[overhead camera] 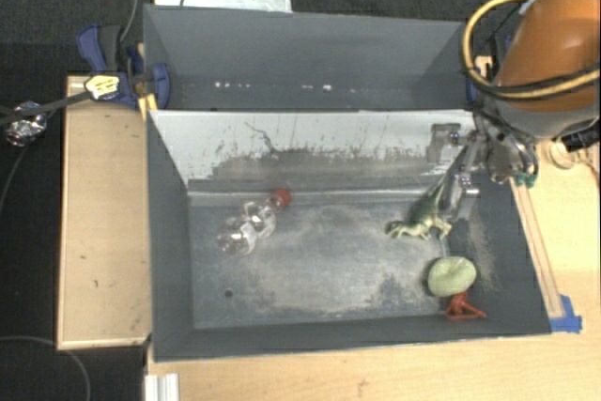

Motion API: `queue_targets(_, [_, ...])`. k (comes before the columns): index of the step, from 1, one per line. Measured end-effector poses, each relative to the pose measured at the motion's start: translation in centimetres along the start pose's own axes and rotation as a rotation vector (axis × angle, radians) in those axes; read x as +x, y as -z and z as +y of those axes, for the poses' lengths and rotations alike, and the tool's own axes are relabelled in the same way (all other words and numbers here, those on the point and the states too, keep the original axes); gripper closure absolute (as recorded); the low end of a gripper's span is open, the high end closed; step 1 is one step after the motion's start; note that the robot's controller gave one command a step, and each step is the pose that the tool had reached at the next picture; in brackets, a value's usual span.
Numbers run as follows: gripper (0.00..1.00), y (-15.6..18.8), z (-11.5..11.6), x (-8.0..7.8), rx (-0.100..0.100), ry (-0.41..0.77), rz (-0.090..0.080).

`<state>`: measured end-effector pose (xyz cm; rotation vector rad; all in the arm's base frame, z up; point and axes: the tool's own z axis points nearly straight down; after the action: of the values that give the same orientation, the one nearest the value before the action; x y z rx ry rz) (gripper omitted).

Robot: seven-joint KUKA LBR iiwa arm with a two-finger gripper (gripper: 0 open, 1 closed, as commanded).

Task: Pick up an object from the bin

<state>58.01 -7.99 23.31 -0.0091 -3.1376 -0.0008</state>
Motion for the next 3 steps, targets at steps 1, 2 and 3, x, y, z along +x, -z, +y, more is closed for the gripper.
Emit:
queue_targets(1, [0.0, 0.5, 0.0, -0.1, 0.001, 0.002, -0.009])
queue_targets(2, [0.0, -3.3, -0.7, -0.1, 0.001, 0.122, -0.01])
queue_targets(3, [0.0, -6.2, -2.9, 0.5, 0.003, 0.471, -0.008])
